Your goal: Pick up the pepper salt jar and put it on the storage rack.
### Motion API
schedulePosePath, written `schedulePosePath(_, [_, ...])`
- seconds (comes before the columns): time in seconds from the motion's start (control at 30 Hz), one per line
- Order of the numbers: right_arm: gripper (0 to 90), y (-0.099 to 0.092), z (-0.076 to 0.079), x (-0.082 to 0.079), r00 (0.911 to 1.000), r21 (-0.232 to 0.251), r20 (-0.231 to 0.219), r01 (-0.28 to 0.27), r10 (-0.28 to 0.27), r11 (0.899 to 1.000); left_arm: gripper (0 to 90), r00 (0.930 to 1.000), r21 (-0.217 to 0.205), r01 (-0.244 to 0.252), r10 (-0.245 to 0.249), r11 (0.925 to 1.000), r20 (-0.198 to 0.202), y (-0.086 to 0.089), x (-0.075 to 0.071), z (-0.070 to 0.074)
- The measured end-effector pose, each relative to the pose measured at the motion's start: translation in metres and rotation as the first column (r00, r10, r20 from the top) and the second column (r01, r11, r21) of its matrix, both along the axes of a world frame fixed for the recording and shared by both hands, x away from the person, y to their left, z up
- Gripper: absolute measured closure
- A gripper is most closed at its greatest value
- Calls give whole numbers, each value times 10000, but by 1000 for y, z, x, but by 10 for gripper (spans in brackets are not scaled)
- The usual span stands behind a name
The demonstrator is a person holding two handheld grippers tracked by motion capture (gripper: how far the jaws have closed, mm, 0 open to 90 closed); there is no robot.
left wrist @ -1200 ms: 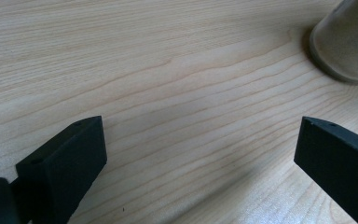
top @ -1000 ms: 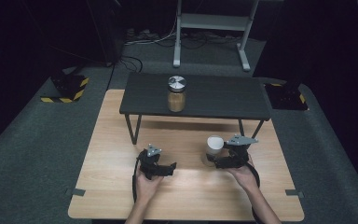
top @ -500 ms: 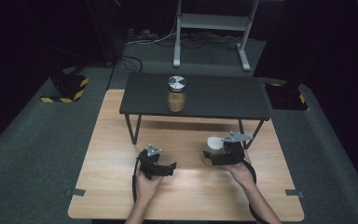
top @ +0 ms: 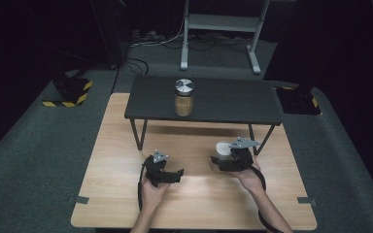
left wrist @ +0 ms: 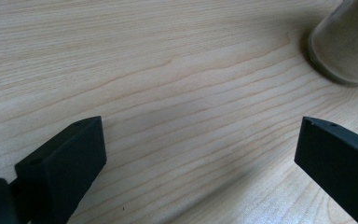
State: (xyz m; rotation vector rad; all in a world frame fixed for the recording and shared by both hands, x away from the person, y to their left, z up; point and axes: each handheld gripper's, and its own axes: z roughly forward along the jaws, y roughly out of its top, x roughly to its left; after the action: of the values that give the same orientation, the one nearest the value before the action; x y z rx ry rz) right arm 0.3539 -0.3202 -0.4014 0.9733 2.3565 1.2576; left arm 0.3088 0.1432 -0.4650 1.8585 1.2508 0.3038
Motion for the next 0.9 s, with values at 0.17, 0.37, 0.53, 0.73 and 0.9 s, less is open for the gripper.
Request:
schedulePosePath(0.17, [291, -1, 0, 0, 10000, -15, -16, 21, -21, 10000, 22, 10000, -35, -9, 9, 10000, 3, 0, 0, 0])
schedulePosePath(0.37, [307, -2, 0, 1, 10000, -18, -15, 24, -24, 10000, 22, 10000, -59, -8, 8, 10000, 1, 1, 0, -1])
schedulePosePath(0.53, [313, -1, 1, 1, 10000, -60, 0, 25, -25, 10000, 22, 10000, -73, -5, 5, 10000, 1, 1, 0, -1])
schedulePosePath(0.73, [324, 0, 1, 0, 9999, -190, 119, -6, 8, 9998, 21, 10000, -96, -19, 19, 10000, 0, 1, 0, -1])
schedulePosePath(0.9, [328, 0, 1, -1, 9998, -230, 188, -16, 20, 9997, 21, 10000, -110, -10, 10, 9999, 2, 2, 0, -1])
